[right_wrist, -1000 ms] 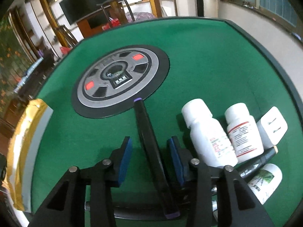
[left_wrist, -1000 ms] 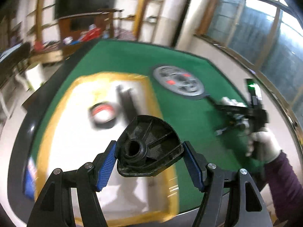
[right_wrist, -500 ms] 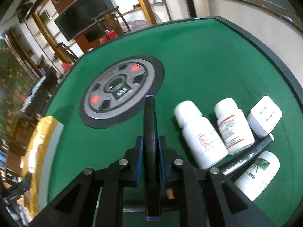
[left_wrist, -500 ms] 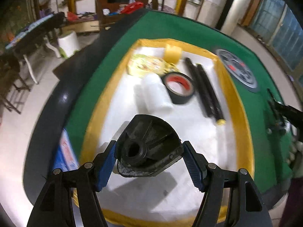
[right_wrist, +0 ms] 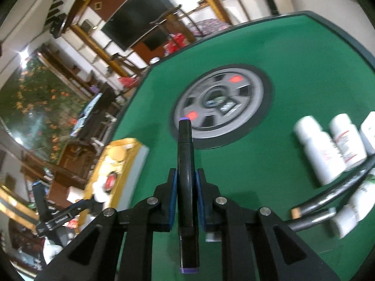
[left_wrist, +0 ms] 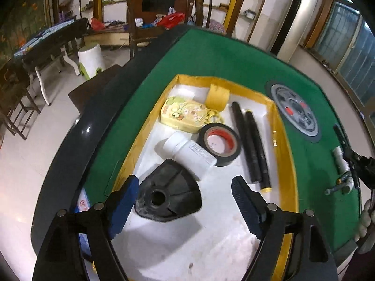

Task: Organize rigid objects
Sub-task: 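Lower the black part into the tray and open the left tool, then lower the marker into the tray and open the right tool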

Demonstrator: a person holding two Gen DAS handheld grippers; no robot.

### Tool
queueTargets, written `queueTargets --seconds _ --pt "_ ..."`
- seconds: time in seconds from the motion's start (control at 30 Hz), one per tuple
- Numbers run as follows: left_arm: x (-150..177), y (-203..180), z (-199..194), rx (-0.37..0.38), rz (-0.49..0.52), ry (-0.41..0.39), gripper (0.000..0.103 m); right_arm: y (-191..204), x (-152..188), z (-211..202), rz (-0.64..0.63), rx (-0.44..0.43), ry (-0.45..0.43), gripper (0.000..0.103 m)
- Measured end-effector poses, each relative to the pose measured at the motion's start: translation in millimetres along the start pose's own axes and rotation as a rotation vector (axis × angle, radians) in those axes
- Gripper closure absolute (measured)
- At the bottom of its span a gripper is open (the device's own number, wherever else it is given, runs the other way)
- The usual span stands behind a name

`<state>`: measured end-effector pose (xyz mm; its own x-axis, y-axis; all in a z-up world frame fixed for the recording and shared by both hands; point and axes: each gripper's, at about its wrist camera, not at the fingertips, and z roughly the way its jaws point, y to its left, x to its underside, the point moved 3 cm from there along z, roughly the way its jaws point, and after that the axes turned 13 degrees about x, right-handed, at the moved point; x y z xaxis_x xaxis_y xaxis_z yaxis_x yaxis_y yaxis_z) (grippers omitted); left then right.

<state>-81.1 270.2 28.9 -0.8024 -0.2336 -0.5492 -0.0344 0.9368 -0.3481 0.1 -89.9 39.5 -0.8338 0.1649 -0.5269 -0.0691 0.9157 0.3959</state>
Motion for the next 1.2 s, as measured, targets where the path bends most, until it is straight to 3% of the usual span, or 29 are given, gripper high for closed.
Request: queueTargets --seconds 0.23,0.5,0.8,1.2 --pt "14.5 -7.1 -46.2 0.043 0.012 -0.107 0.015 57.6 12.3 9.4 -0.044 -0.149 0.079 0.088" --pt "22.7 6.8 -60.0 0.06 -0.019 -0.139 0.015 126.8 39.0 39.8 -0.11 -0.227 0.203 0.088" --pt "33.6 16.1 -53.8 0.093 -0.022 -0.12 0.015 187.4 67.9 75.1 -0.217 -0.155 0.256 0.088" --pt "40.7 38.4 -50.3 0.091 -0.061 -0.14 0.015 220.5 87.6 98.5 -0.326 -0.022 0.282 0.087"
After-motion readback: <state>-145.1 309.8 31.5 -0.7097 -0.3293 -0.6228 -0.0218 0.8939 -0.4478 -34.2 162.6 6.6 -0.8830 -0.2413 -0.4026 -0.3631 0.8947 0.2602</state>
